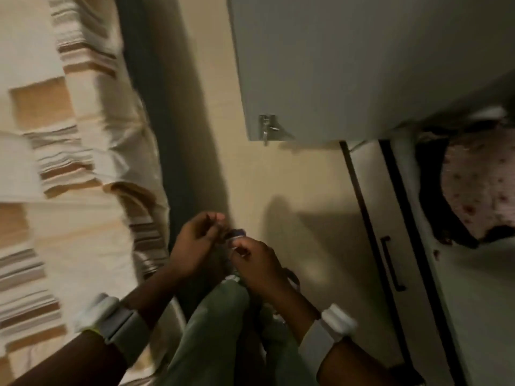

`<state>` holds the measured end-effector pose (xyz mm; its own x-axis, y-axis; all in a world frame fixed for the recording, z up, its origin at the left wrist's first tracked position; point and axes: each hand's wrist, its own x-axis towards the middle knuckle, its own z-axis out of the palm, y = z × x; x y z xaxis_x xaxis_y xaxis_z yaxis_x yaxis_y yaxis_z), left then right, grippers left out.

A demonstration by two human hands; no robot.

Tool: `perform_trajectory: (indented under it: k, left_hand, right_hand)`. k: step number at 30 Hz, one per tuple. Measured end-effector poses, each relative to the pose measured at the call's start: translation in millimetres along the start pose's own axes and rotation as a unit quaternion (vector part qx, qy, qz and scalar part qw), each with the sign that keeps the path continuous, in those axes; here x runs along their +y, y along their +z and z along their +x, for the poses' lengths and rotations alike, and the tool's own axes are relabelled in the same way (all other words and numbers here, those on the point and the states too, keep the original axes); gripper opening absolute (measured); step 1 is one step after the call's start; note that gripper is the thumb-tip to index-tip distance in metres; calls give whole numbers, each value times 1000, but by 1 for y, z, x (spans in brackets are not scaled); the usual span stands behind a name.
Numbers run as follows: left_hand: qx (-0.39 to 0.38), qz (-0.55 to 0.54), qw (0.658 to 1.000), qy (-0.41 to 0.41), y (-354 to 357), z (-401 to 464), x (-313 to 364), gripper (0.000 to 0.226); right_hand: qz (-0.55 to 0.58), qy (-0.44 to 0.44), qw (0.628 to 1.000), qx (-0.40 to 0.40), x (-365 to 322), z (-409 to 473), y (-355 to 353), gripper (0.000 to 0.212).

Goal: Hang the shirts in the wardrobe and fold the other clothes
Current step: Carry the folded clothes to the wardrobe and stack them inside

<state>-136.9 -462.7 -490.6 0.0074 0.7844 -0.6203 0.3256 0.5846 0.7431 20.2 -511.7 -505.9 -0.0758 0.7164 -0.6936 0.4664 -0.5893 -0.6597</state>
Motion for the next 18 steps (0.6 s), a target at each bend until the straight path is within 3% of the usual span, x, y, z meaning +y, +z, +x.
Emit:
perform_trajectory:
  k: [6, 9, 11, 18]
  left_hand:
    - [158, -57, 984, 61, -73, -19, 6, 13]
    - [222, -110, 966, 78, -121, -49, 32, 13]
    - [257, -132, 953, 85, -177, -82, 64, 8]
    - [298, -203, 927, 108, -294, -154, 165, 15]
  right_hand:
    - [36, -85, 996, -16, -74, 11, -3, 23]
    - [11, -108, 993, -36, -150, -6, 4, 11]
    - [-31, -137, 988, -59, -229, -28, 19, 20]
    - [-94, -184, 970, -129, -420, -86, 37, 15]
